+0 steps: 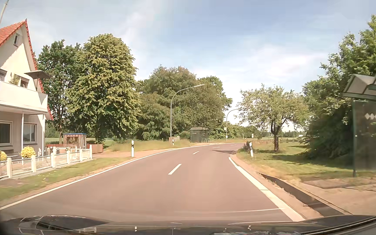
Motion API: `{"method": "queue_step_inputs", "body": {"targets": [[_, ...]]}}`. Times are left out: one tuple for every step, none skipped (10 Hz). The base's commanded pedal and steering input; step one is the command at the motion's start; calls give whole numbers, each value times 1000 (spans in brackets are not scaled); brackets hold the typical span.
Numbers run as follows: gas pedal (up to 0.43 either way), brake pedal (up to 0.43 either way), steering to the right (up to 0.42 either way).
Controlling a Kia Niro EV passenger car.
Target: Follow the waypoints while adhering to traffic rules and regulations
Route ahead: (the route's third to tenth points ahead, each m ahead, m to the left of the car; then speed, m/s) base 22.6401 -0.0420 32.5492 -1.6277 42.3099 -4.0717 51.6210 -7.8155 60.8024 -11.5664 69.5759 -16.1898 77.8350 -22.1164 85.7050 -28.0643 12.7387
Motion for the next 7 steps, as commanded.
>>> {"method": "queue_step_inputs", "body": {"targets": [[228,0,-6],[228,0,-3],[228,0,-2],[228,0,0],[228,0,4],[228,0,10],[228,0,17]]}}
